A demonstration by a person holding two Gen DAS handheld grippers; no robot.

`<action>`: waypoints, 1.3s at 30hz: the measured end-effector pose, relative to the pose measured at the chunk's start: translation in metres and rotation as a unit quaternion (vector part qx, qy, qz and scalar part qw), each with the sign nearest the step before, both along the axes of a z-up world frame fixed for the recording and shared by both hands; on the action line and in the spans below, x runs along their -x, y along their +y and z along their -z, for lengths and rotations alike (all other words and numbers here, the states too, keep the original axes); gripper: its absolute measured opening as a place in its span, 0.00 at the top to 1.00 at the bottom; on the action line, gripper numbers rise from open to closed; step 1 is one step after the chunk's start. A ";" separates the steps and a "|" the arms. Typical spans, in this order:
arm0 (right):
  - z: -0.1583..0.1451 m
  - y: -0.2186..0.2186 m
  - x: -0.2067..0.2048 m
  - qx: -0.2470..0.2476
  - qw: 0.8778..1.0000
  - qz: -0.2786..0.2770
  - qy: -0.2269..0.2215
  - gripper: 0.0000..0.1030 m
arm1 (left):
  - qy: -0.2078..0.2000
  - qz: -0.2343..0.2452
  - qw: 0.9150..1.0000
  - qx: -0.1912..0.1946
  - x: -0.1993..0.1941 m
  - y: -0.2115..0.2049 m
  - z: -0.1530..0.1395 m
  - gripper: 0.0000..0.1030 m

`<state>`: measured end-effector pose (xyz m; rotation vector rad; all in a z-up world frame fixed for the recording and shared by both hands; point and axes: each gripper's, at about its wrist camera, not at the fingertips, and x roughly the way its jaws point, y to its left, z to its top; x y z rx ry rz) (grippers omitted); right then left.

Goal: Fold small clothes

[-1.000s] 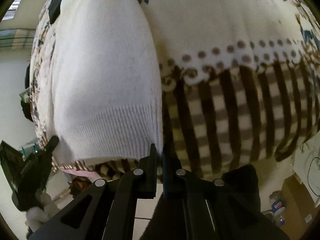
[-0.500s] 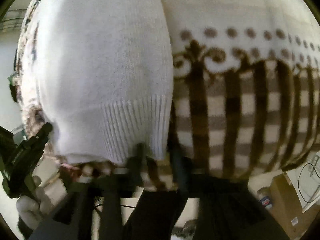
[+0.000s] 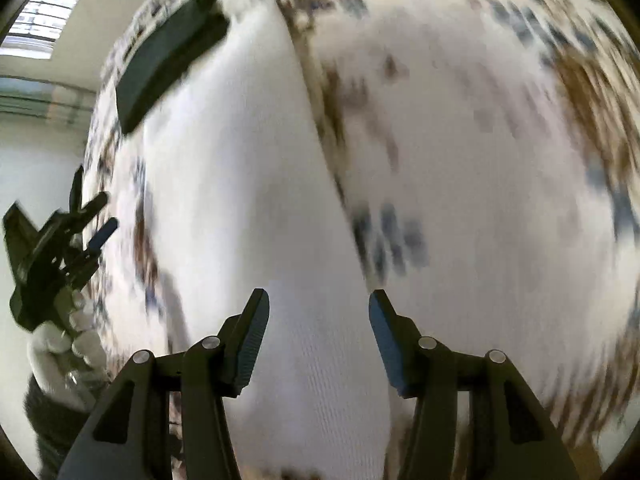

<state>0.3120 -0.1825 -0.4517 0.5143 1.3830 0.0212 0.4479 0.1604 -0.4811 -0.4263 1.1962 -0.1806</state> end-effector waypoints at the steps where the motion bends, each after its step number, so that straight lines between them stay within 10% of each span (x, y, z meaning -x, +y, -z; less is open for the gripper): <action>1: 0.003 -0.001 -0.013 0.003 1.000 -0.002 -0.009 0.47 | 0.011 0.010 1.000 -0.009 -0.018 -0.007 0.012 0.54; 3: 0.012 -0.007 -0.047 -0.001 1.000 -0.002 -0.012 0.47 | 0.018 0.032 0.999 -0.015 -0.031 -0.018 0.022 0.62; 4: 0.016 -0.007 -0.056 -0.006 1.000 -0.001 -0.011 0.47 | 0.011 0.044 0.999 -0.027 -0.031 -0.023 0.026 0.89; 19: 0.068 0.007 -0.203 -0.034 0.998 -0.032 -0.036 0.47 | -0.010 -0.069 0.997 -0.027 -0.026 0.034 0.034 0.97; 21: 0.073 0.017 -0.212 0.029 0.996 -0.075 -0.041 0.78 | -0.006 -0.072 0.997 -0.033 -0.031 0.037 0.036 0.97; 23: 0.087 0.013 -0.223 0.054 0.995 -0.080 -0.024 0.80 | 0.006 -0.074 0.997 -0.011 -0.035 0.043 0.041 0.97; 26: 0.090 0.004 -0.233 0.017 0.997 -0.073 0.002 0.75 | 0.005 -0.066 0.998 0.018 -0.033 0.047 0.033 0.94; 31: 0.060 0.001 -0.211 -0.011 0.996 -0.089 0.002 0.44 | -0.007 -0.056 0.995 0.082 -0.013 0.038 0.011 0.40; 35: 0.046 0.006 -0.170 -0.015 0.994 -0.108 0.012 0.43 | 0.028 -0.022 0.999 0.018 -0.006 0.015 0.021 0.40; 39: 0.040 0.002 -0.107 -0.031 0.993 -0.103 0.044 0.42 | 0.037 -0.030 0.997 0.053 0.044 0.024 0.013 0.40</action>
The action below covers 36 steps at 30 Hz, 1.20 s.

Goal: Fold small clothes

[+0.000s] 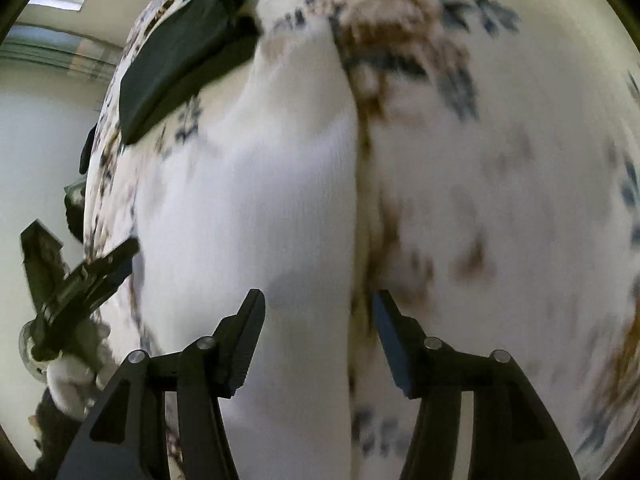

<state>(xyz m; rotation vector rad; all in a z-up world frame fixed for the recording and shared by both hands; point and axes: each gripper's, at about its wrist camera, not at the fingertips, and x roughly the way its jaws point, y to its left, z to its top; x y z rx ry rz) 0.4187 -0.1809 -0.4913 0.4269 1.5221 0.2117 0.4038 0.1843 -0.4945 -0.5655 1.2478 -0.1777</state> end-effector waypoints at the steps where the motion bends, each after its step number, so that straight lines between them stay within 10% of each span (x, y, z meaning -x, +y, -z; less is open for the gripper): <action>1: 0.000 -0.002 0.017 -0.002 1.000 0.004 0.008 0.39 | -0.002 0.004 1.000 0.007 0.021 0.004 -0.006 0.40; 7: 0.012 0.007 0.137 -0.029 0.997 0.015 0.072 0.32 | 0.036 0.027 0.999 0.014 0.138 0.021 -0.016 0.40; 15: 0.064 0.036 0.272 -0.037 0.987 0.061 0.141 0.32 | 0.105 0.078 0.991 0.028 0.234 0.021 0.046 0.40; 22: 0.089 0.061 0.298 -0.091 0.985 0.101 0.104 0.31 | 0.077 0.108 0.990 0.054 0.248 -0.003 0.050 0.46; 24: 0.090 0.073 0.301 -0.116 0.983 0.095 0.102 0.44 | 0.063 0.113 0.989 0.074 0.250 -0.011 0.046 0.88; 27: 0.089 0.087 0.305 -0.132 0.982 0.089 0.105 0.82 | 0.049 0.105 0.988 0.099 0.252 -0.015 0.035 0.88; 36: 0.001 0.061 0.284 -0.195 0.975 0.097 0.033 0.85 | 0.001 0.019 0.976 0.218 0.209 0.017 -0.039 0.88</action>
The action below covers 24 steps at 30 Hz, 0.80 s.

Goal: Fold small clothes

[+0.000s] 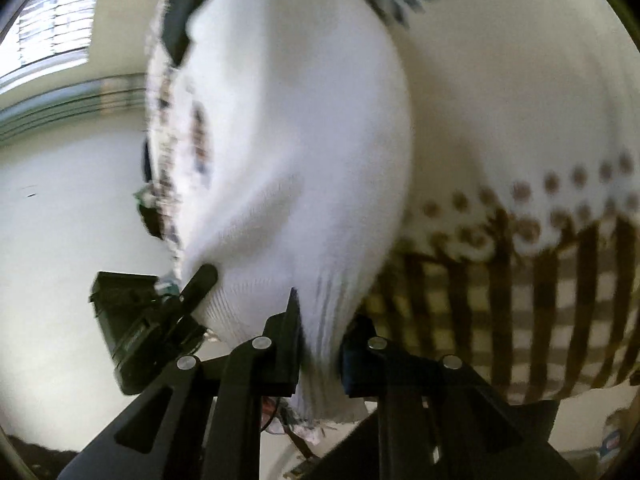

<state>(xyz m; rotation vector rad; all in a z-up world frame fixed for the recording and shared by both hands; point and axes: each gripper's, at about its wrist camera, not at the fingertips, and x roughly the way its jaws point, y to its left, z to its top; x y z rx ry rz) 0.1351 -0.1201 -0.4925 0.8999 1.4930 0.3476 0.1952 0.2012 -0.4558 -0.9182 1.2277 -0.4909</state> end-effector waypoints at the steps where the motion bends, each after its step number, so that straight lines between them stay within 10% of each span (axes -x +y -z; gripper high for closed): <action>1: -0.012 -0.001 -0.010 0.000 1.000 0.001 -0.012 0.85 | -0.004 -0.008 1.000 0.011 -0.011 -0.002 -0.007 0.88; 11: -0.068 -0.027 -0.205 -0.016 0.995 0.029 -0.098 0.85 | -0.010 -0.076 0.995 0.070 -0.198 -0.011 -0.014 0.87; 15: -0.044 -0.036 -0.315 -0.023 0.996 0.042 -0.080 0.81 | 0.044 -0.115 0.989 0.085 -0.271 -0.008 0.021 0.49; 20: -0.021 -0.057 -0.403 -0.052 0.994 0.058 -0.071 0.47 | 0.041 -0.216 0.956 0.192 -0.307 0.012 0.047 0.44; 24: -0.033 -0.067 -0.425 -0.007 0.994 0.048 -0.095 0.37 | 0.007 -0.207 0.972 0.108 -0.311 0.022 0.029 0.43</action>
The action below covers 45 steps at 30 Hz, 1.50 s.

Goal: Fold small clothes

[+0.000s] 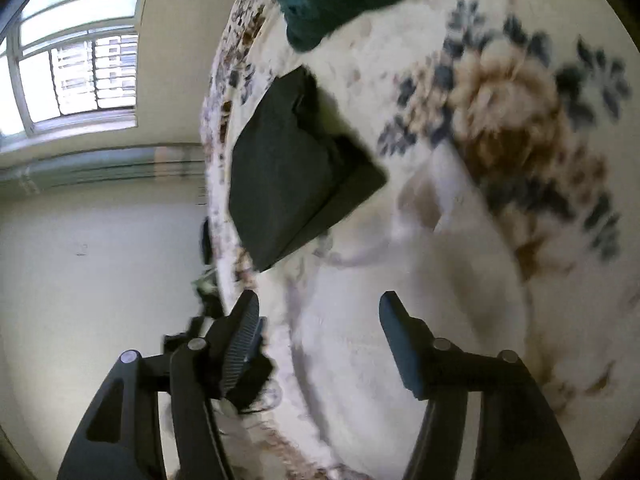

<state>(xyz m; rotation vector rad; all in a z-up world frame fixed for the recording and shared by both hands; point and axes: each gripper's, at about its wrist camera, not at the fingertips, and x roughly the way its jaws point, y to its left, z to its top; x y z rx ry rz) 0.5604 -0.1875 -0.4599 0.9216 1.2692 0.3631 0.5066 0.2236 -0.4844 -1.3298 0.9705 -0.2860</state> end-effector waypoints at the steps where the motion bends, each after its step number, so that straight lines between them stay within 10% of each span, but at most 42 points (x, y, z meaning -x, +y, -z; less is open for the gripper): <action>1: -0.004 -0.002 0.004 0.031 0.999 -0.010 -0.004 0.37 | -0.010 0.026 0.998 -0.052 0.002 -0.003 -0.010 0.43; 3: -0.006 -0.006 0.015 0.079 0.996 -0.028 -0.004 0.37 | -0.022 0.082 0.987 -0.139 0.009 -0.014 -0.021 0.43; 8: 0.022 -0.013 0.053 0.132 0.990 -0.035 0.035 0.37 | -0.003 0.228 0.927 -0.298 0.011 -0.058 0.005 0.46; 9: 0.032 -0.011 0.058 0.128 0.990 -0.033 0.047 0.41 | -0.008 0.244 0.917 -0.314 0.011 -0.066 0.011 0.60; 10: 0.039 -0.009 0.058 0.128 0.990 -0.030 0.050 0.50 | -0.018 0.252 0.911 -0.327 0.013 -0.070 0.014 0.91; 11: 0.043 -0.006 0.059 0.138 0.989 -0.027 0.050 0.84 | -0.024 0.255 0.907 -0.333 0.015 -0.071 0.014 0.93; 17: 0.005 -0.005 0.060 0.199 0.980 0.009 -0.018 0.96 | -0.013 0.210 0.908 -0.362 0.020 -0.042 0.021 0.95; 22: 0.029 0.004 0.034 0.211 0.974 -0.057 0.057 0.96 | 0.013 0.227 0.917 -0.328 0.009 -0.042 0.030 0.90; 25: 0.014 0.001 0.027 0.208 0.976 -0.050 0.040 0.87 | -0.022 0.232 0.918 -0.321 -0.001 -0.050 0.011 0.61; 26: 0.008 -0.001 0.023 0.210 0.976 -0.045 0.028 0.69 | -0.031 0.233 0.916 -0.326 -0.006 -0.053 0.009 0.54; 29: 0.004 0.003 0.008 0.218 0.975 -0.050 0.011 0.54 | -0.034 0.251 0.905 -0.342 -0.026 -0.067 0.016 0.50; 31: 0.014 0.015 -0.006 0.226 0.971 -0.076 0.016 0.54 | -0.037 0.271 0.888 -0.371 -0.039 -0.081 0.022 0.70; 33: 0.019 0.026 -0.013 0.260 0.961 -0.090 0.009 0.97 | -0.052 0.278 0.866 -0.412 -0.042 -0.087 0.019 0.98; 36: 0.000 0.030 -0.011 0.297 0.951 -0.080 -0.025 0.95 | -0.091 0.259 0.861 -0.427 -0.036 -0.082 -0.002 0.98; 45: -0.029 0.036 -0.018 0.317 0.944 -0.063 -0.070 0.96 | -0.057 0.210 0.890 -0.400 -0.050 -0.044 0.004 0.98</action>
